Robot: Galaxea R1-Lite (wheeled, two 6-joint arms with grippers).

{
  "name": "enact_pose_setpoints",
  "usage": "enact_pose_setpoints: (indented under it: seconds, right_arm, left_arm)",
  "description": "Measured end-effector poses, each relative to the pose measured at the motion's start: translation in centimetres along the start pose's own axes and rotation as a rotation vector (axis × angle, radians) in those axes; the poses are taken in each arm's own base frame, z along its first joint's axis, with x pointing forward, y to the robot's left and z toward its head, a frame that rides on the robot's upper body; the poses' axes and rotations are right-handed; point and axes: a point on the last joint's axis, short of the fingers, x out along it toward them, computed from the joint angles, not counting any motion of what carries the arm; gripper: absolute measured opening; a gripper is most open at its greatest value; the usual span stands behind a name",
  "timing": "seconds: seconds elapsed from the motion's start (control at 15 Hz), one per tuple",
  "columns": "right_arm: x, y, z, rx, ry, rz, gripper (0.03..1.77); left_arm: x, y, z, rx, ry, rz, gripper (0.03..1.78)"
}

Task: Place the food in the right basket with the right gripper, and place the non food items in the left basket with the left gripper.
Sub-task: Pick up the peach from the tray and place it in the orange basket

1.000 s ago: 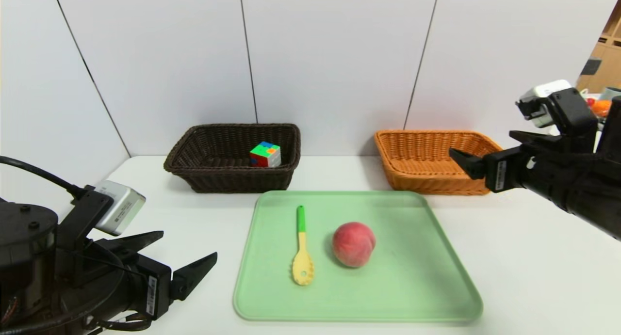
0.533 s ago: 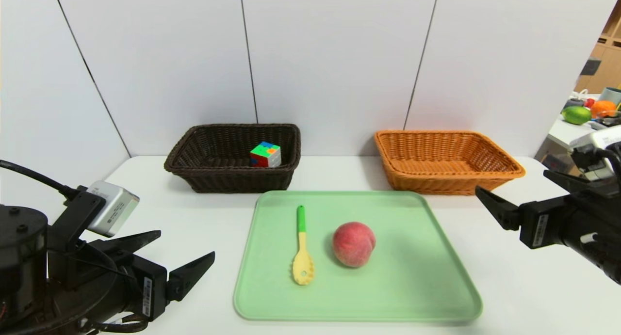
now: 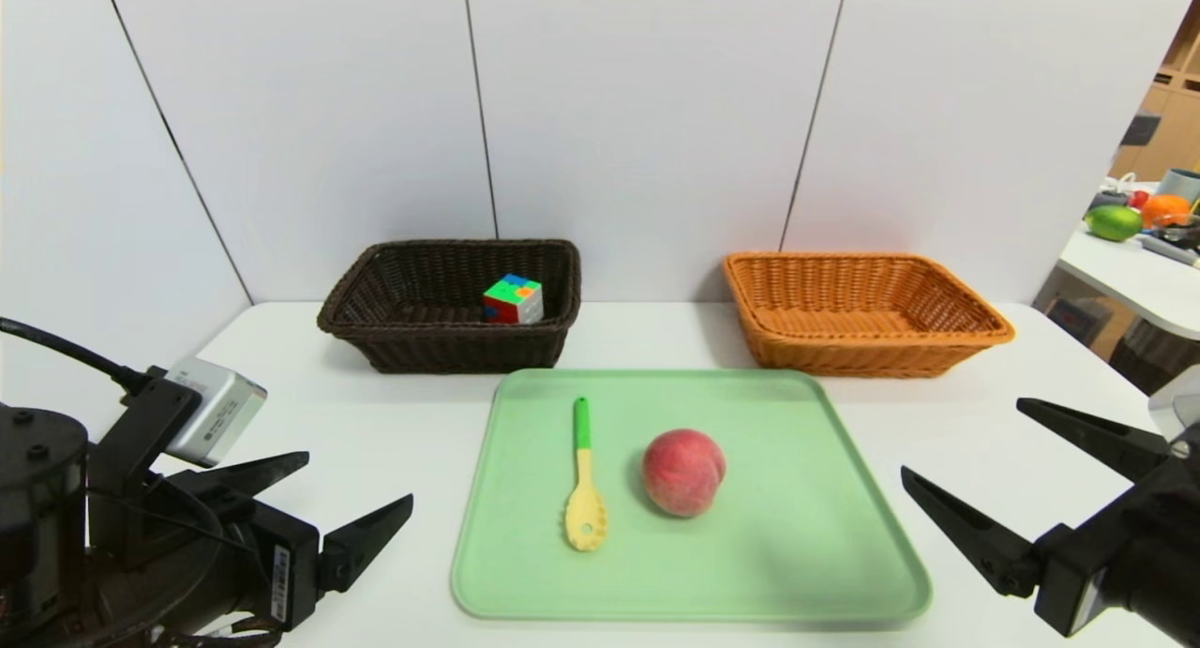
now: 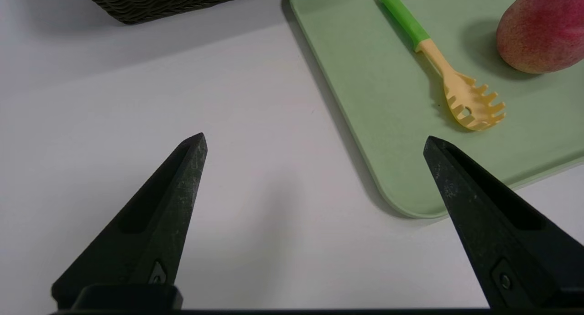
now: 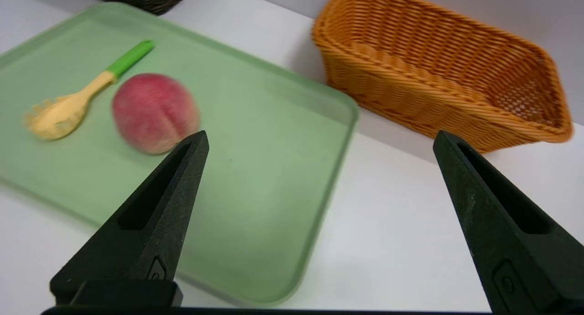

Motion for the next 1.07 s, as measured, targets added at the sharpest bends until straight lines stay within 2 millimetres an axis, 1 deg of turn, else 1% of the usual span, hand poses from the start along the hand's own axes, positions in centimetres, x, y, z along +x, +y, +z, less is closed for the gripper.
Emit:
enact_pose_setpoints:
  seconds: [0.27, 0.6, 0.8, 1.07]
  right_arm:
    - [-0.9, 0.8, 0.1, -0.008, -0.029, 0.168, 1.69]
    - [-0.8, 1.3, 0.2, -0.016, -0.018, 0.332, 1.69]
    - [0.1, 1.8, 1.1, -0.015, -0.019, 0.374, 1.69]
    - [1.8, 2.6, 2.2, -0.022, -0.011, 0.420, 1.69]
  left_arm:
    - [-0.1, 0.0, -0.1, 0.002, 0.001, -0.001, 1.69]
    - [-0.1, 0.0, -0.1, 0.002, 0.001, -0.001, 1.69]
    - [-0.1, 0.0, -0.1, 0.003, 0.001, -0.002, 1.69]
    - [-0.1, 0.0, -0.1, 0.003, 0.001, -0.003, 1.69]
